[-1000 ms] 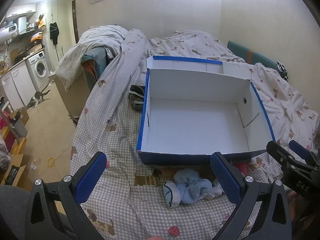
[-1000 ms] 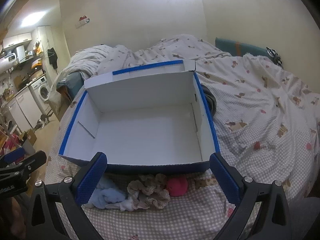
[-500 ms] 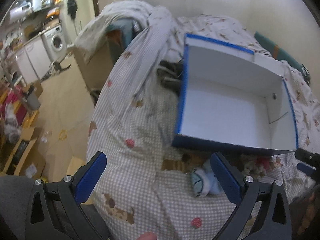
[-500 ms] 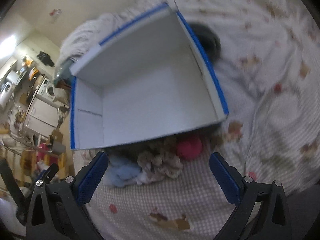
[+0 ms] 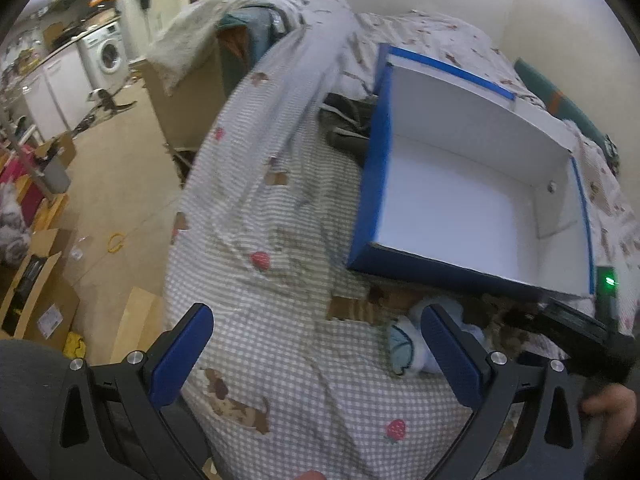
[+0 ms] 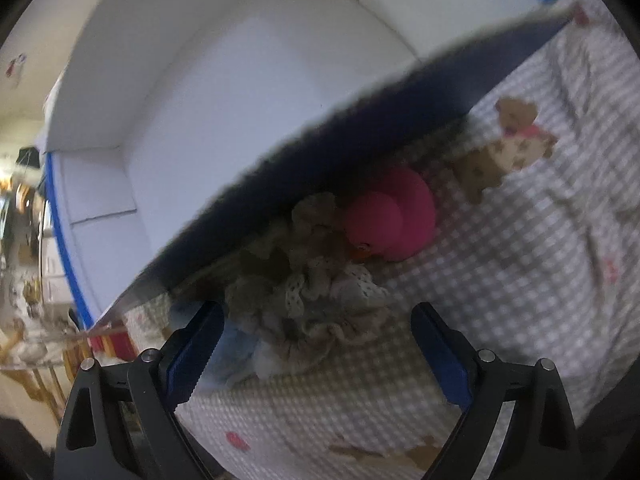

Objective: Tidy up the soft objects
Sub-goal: 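Grasp the beige lace scrunchie with the right gripper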

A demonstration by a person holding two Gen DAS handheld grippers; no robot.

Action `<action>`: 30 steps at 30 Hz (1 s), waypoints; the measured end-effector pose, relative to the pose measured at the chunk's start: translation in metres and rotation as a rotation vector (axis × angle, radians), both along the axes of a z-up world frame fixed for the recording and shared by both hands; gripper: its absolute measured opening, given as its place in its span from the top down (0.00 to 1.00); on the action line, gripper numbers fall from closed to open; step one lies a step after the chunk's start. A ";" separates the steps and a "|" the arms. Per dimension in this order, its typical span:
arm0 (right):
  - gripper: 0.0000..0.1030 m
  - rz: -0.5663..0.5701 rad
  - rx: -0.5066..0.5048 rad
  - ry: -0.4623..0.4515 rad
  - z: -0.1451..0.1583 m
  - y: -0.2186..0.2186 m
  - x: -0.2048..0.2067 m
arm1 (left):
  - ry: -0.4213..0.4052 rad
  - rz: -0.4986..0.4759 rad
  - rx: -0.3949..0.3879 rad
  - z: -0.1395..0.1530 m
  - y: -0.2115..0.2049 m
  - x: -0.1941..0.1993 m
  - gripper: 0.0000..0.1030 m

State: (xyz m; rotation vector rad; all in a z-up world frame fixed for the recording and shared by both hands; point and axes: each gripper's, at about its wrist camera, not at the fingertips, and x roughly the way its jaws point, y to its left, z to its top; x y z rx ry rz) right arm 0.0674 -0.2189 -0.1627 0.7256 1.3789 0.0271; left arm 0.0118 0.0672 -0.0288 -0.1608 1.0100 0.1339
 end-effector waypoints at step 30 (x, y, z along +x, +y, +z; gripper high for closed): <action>0.90 0.185 -0.019 -0.358 0.097 -0.010 -0.044 | 0.067 0.002 -0.012 -0.016 -0.005 0.011 0.00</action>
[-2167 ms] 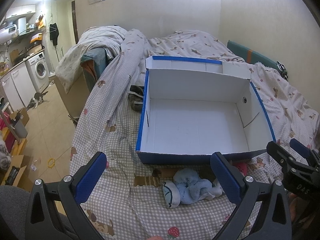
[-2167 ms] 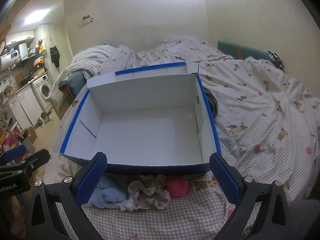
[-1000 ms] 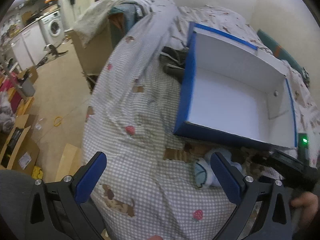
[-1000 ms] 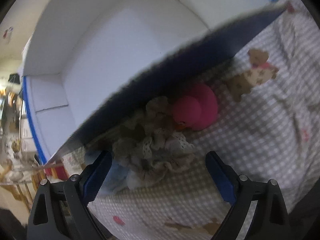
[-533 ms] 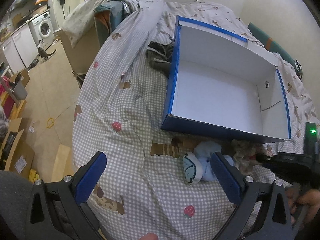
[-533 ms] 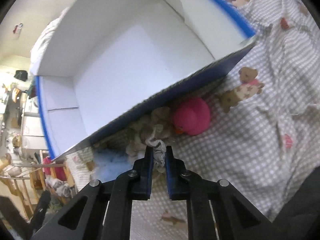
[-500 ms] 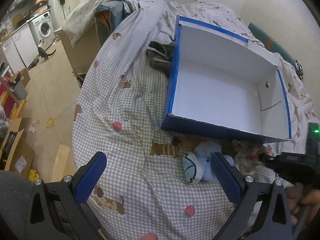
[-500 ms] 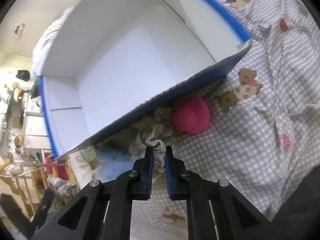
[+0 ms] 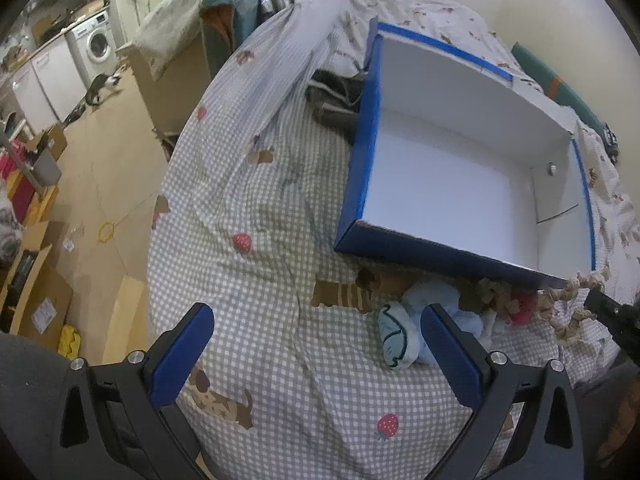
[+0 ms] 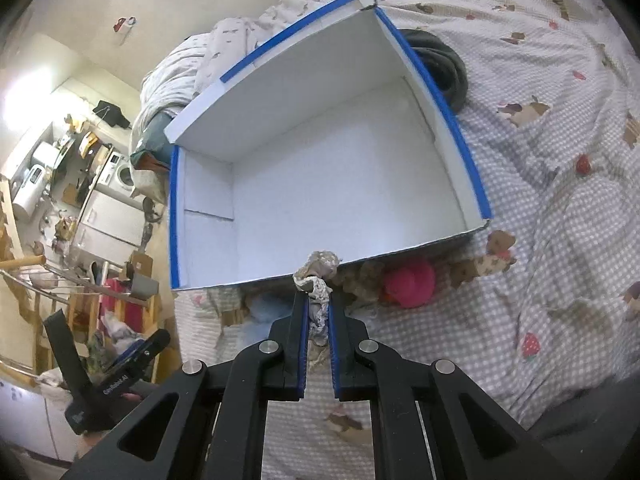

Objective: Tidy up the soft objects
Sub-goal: 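Grasp the beige lace scrunchie with the right gripper, then grasp the light-blue plush bundle with the left gripper while the right gripper holds the scrunchie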

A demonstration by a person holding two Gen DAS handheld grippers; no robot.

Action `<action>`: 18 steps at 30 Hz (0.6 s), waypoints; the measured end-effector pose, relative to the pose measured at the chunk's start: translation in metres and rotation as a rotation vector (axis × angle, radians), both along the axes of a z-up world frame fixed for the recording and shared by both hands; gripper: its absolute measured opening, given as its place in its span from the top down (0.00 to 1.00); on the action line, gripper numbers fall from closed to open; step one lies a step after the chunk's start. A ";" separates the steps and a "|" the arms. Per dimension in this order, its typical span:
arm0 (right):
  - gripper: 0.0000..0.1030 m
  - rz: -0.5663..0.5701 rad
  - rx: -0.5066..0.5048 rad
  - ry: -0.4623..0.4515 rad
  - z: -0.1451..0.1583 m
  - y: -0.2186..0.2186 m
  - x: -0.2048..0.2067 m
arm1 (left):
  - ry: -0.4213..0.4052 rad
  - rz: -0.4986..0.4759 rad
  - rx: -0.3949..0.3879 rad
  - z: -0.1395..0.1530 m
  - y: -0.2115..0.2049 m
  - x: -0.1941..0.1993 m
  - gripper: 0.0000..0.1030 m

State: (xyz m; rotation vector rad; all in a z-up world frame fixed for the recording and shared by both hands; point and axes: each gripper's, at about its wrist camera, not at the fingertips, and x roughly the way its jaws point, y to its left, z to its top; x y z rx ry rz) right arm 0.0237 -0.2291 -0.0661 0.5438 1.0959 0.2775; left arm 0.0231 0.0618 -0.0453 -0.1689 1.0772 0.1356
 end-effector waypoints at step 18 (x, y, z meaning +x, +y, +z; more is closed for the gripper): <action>0.90 -0.022 0.069 0.036 -0.023 -0.024 0.006 | 0.277 -0.051 -0.083 -0.074 -0.052 0.054 0.23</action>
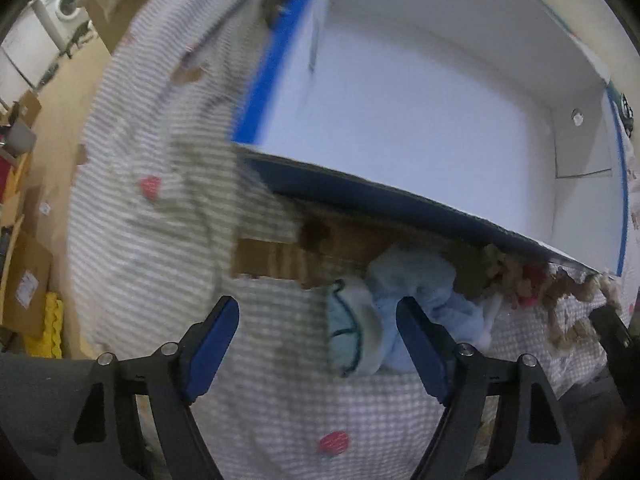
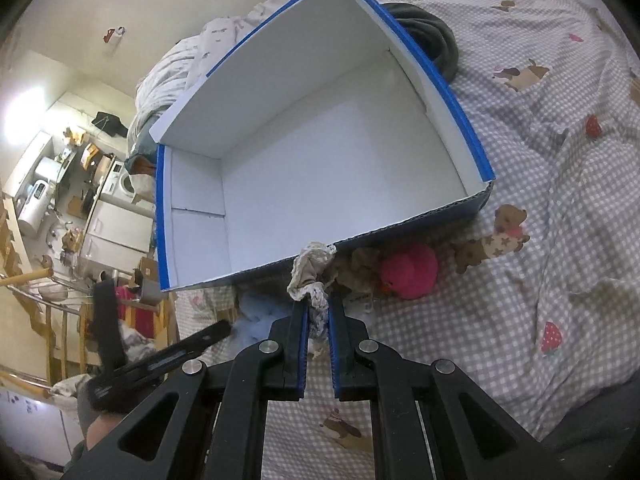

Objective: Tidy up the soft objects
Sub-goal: 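Grasp the light-blue plush bundle with the left gripper while the right gripper holds the scrunchie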

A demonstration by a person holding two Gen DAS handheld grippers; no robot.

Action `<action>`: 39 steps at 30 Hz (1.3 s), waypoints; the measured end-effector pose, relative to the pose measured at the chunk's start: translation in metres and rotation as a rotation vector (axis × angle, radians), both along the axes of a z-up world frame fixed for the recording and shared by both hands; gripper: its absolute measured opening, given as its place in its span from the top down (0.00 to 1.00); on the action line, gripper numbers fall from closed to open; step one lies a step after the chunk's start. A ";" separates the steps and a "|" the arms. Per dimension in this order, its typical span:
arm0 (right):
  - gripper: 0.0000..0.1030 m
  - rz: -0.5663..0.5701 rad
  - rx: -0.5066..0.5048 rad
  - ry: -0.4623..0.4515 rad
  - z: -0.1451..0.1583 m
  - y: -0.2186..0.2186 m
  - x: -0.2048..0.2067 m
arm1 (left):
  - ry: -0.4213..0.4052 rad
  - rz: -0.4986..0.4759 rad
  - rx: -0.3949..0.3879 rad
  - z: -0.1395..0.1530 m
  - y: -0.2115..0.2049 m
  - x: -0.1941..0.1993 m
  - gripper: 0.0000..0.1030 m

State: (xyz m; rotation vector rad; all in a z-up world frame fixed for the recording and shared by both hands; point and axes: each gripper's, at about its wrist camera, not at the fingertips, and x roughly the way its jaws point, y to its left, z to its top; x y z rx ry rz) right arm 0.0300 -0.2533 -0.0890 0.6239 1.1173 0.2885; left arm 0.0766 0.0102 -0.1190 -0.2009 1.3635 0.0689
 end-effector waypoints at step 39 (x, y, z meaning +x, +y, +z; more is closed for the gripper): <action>0.90 0.012 -0.053 0.001 -0.001 0.010 -0.002 | -0.120 -0.078 0.126 0.025 0.001 -0.051 0.76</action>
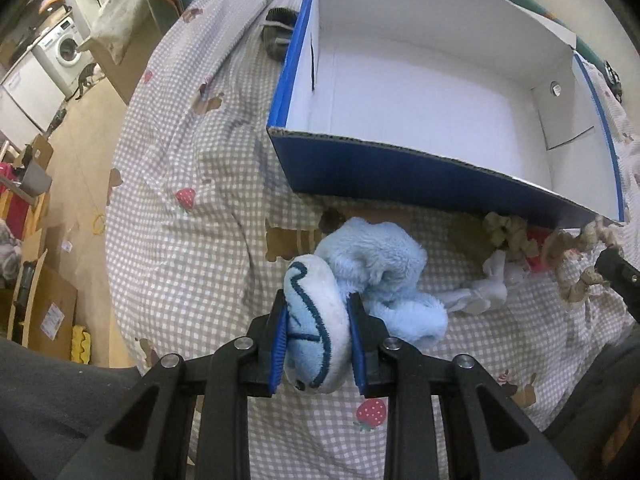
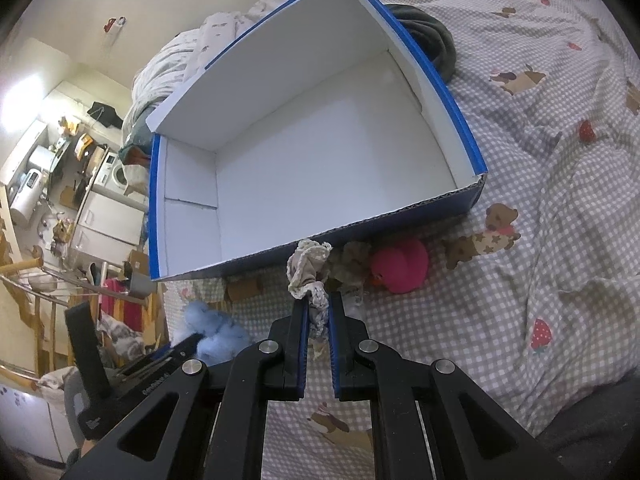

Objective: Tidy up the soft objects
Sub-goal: 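Grasp the light-blue plush bundle with the left gripper while the right gripper holds the scrunchie, then lower both held items into the box and open both grippers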

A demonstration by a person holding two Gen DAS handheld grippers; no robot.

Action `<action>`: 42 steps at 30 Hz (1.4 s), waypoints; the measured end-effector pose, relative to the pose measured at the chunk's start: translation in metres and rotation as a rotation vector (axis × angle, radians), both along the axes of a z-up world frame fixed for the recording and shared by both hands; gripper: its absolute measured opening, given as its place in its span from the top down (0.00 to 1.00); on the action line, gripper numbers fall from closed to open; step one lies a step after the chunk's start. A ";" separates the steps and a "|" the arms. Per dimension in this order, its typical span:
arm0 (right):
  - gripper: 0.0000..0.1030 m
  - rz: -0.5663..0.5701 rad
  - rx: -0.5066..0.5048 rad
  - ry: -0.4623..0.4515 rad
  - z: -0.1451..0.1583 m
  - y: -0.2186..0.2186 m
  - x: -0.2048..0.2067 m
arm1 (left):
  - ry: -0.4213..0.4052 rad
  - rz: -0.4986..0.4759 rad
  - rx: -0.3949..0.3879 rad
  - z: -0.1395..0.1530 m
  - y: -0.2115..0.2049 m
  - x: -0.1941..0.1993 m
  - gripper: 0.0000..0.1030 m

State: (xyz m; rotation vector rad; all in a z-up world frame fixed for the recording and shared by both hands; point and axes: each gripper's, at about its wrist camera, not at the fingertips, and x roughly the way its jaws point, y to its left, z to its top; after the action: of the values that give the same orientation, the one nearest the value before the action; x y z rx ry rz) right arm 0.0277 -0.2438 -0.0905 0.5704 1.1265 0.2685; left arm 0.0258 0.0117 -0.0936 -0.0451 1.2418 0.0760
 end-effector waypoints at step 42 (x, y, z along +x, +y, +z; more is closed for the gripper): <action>0.90 0.032 -0.063 -0.190 0.038 0.006 0.103 | -0.271 -0.122 0.086 0.064 -0.047 0.141 0.76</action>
State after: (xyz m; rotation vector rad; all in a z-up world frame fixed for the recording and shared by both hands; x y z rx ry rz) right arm 0.1307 -0.2377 -0.0521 0.4610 0.9571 0.3078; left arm 0.1667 -0.0353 -0.0297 0.0919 0.9674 0.0164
